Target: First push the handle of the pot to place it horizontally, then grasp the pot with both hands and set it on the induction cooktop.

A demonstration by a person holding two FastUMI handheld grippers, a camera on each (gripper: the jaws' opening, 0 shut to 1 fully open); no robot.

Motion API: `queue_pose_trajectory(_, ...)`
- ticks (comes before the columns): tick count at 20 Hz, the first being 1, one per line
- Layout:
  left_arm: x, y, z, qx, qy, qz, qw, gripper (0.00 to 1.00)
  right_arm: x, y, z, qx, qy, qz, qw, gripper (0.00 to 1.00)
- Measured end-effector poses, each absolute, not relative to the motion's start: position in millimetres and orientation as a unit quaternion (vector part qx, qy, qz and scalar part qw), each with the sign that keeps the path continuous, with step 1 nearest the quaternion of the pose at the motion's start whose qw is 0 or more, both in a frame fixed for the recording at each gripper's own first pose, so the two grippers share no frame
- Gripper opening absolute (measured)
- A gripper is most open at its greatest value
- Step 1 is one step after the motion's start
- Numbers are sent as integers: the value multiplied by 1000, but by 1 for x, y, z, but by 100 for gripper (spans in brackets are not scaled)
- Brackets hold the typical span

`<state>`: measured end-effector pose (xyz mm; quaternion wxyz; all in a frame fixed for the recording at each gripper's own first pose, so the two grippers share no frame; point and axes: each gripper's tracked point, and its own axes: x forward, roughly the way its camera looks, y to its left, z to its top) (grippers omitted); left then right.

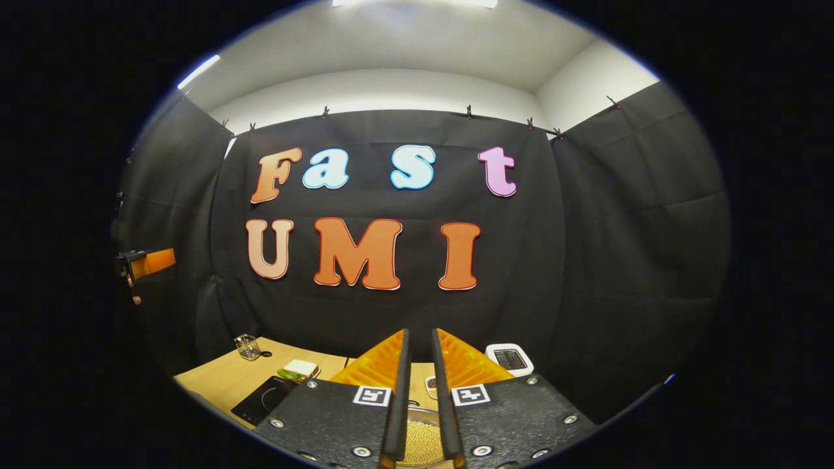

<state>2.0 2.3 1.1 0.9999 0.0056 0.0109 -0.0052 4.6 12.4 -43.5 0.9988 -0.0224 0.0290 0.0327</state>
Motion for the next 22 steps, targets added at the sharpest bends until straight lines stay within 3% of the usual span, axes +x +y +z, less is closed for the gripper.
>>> queue_pose_trajectory(1, 2, 2, 1, 6, 12, -5, 1000, 99, 3, 11, -51, -16, 35, 29, 999, 17)
queue_pose_trajectory(5, 2, 3, 3, 10, 7, -4, 1000, 99, -3, 17, -78, -11, 52, 30, 998, 0)
queue_pose_trajectory(22, 0, 3, 0, 10, 15, 0, 1000, 99, -52, 51, -251, -42, 195, 76, 977, 0)
